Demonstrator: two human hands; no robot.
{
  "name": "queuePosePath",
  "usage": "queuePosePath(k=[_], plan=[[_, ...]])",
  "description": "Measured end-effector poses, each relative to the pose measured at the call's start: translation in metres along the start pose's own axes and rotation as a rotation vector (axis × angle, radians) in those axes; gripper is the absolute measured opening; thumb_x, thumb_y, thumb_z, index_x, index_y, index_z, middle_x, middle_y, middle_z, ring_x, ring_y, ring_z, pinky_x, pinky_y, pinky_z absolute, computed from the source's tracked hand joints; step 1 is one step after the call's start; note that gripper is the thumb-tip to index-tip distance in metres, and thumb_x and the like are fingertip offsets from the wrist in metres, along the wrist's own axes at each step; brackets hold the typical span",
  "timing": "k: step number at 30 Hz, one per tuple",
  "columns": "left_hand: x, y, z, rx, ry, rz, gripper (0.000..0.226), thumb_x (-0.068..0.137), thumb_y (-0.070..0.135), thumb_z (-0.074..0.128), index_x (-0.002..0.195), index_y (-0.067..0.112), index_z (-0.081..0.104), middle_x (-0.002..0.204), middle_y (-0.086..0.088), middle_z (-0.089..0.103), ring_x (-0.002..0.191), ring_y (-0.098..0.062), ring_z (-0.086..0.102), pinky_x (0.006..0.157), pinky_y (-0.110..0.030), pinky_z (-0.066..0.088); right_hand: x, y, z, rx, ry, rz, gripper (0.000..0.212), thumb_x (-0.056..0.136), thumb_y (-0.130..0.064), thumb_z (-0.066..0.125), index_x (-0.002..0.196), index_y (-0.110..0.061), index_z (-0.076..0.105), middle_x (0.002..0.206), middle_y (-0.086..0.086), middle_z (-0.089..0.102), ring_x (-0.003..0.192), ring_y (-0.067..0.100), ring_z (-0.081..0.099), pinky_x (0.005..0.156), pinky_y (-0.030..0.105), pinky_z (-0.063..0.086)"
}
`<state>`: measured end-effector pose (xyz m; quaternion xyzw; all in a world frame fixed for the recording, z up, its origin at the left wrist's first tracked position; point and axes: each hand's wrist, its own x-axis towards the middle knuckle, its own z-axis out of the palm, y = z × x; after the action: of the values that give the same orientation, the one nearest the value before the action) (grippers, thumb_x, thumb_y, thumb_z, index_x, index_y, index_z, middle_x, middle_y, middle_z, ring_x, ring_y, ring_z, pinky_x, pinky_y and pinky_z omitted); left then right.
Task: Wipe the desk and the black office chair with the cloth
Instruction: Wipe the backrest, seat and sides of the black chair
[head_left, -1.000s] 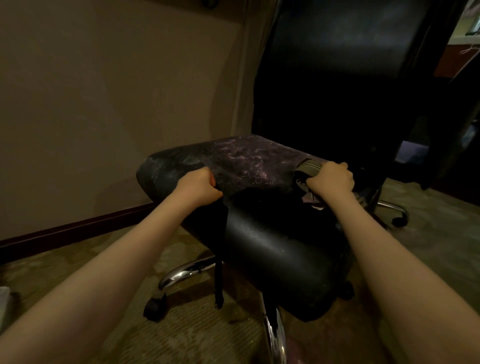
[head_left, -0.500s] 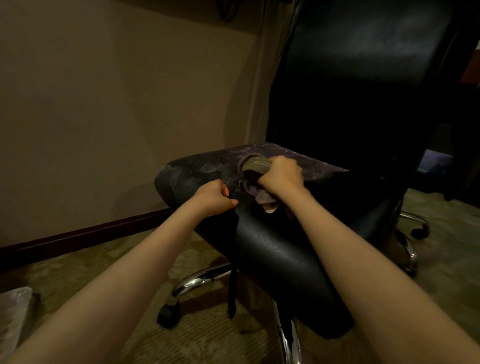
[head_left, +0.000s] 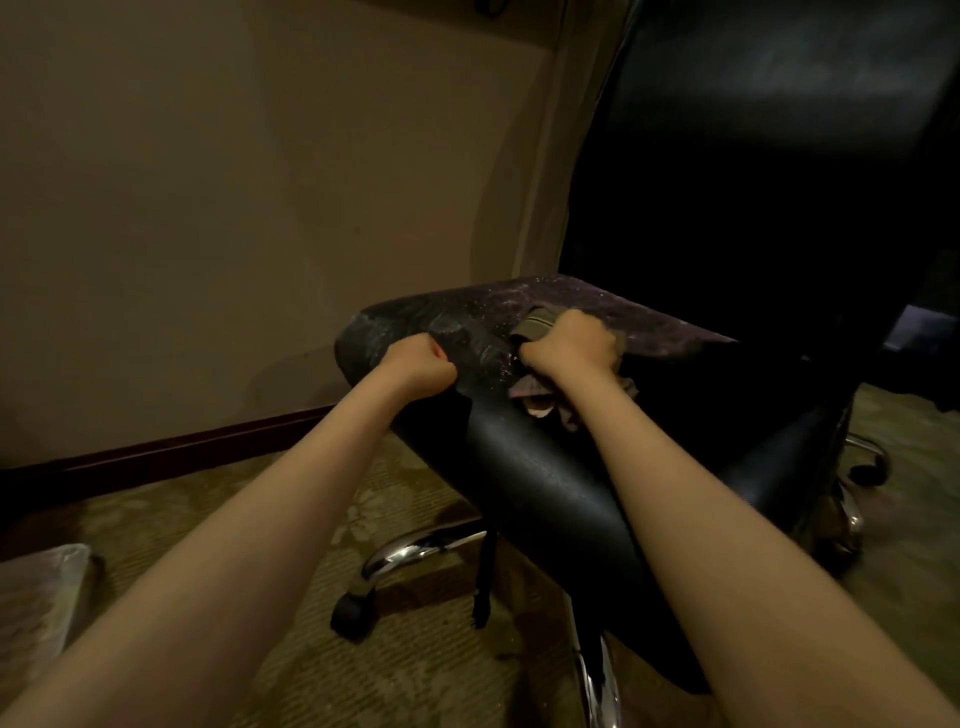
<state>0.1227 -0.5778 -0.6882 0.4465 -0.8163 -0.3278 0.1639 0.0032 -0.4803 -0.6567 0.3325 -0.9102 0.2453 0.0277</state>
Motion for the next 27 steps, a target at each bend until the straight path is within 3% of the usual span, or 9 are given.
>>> queuePosePath(k=[5,8,10,13,15,18,21,27], plan=[[-0.004,-0.009,-0.005,-0.093,0.003,0.033,0.025,0.085,0.004,0.05,0.066,0.02,0.043,0.07,-0.002,0.048,0.076,-0.021,0.049,0.067,-0.03,0.039,-0.011,-0.052,0.025,0.031,-0.057,-0.185,0.039,0.082,-0.023,0.066,0.118,-0.008,0.059,0.121,0.013,0.058,0.112,0.031,0.056,0.078,0.031,0.047],[-0.006,-0.015,-0.008,-0.192,0.005,0.049,0.023,0.084,0.004,0.055,0.072,0.02,0.044,0.081,-0.005,0.056,0.084,-0.023,0.055,0.074,-0.035,0.048,-0.015,-0.05,0.018,-0.01,-0.024,-0.24,0.037,0.082,-0.014,0.063,0.119,-0.009,0.061,0.12,0.016,0.059,0.113,0.034,0.056,0.087,0.035,0.048],[-0.004,-0.021,-0.011,-0.296,-0.002,0.036,0.024,0.086,0.003,0.057,0.075,0.019,0.043,0.09,-0.01,0.059,0.083,-0.021,0.058,0.067,-0.031,0.051,-0.012,-0.038,0.005,-0.024,0.041,-0.219,0.035,0.082,-0.011,0.06,0.117,-0.008,0.062,0.119,0.017,0.06,0.112,0.036,0.057,0.088,0.036,0.048],[-0.002,-0.033,-0.017,-0.219,0.057,0.062,0.024,0.087,0.01,0.06,0.076,0.021,0.042,0.081,-0.002,0.055,0.077,-0.019,0.056,0.057,-0.023,0.044,-0.004,-0.011,-0.012,-0.047,0.161,-0.103,0.032,0.086,-0.011,0.059,0.118,-0.006,0.061,0.119,0.018,0.06,0.112,0.037,0.056,0.088,0.037,0.048],[-0.002,-0.039,-0.019,-0.086,0.139,0.066,0.026,0.088,0.019,0.062,0.074,0.022,0.04,0.076,0.004,0.049,0.08,-0.018,0.051,0.055,-0.022,0.036,-0.003,0.003,-0.016,-0.114,0.154,-0.016,0.031,0.087,-0.013,0.06,0.117,-0.003,0.059,0.12,0.018,0.059,0.113,0.036,0.056,0.087,0.037,0.048],[0.003,-0.046,-0.02,-0.014,0.14,0.028,0.028,0.088,0.027,0.062,0.073,0.022,0.039,0.074,0.005,0.046,0.07,-0.012,0.045,0.054,-0.026,0.031,-0.006,0.01,-0.011,-0.13,0.092,0.058,0.028,0.088,-0.015,0.06,0.113,-0.003,0.059,0.119,0.017,0.06,0.11,0.033,0.057,0.079,0.034,0.047],[0.011,-0.05,-0.023,0.014,0.064,0.035,0.03,0.087,0.03,0.063,0.071,0.022,0.039,0.075,0.002,0.047,0.064,-0.008,0.042,0.053,-0.022,0.031,0.0,-0.008,-0.002,-0.038,0.083,0.068,0.03,0.088,-0.017,0.061,0.113,-0.002,0.059,0.12,0.017,0.059,0.111,0.034,0.057,0.081,0.035,0.047],[0.019,-0.063,-0.026,-0.063,-0.009,0.117,0.03,0.085,0.033,0.065,0.071,0.022,0.042,0.073,0.004,0.048,0.073,-0.013,0.047,0.059,-0.023,0.035,0.023,-0.078,0.039,0.05,0.015,-0.048,0.035,0.086,-0.02,0.063,0.117,-0.003,0.058,0.123,0.017,0.058,0.115,0.034,0.054,0.087,0.036,0.047]])
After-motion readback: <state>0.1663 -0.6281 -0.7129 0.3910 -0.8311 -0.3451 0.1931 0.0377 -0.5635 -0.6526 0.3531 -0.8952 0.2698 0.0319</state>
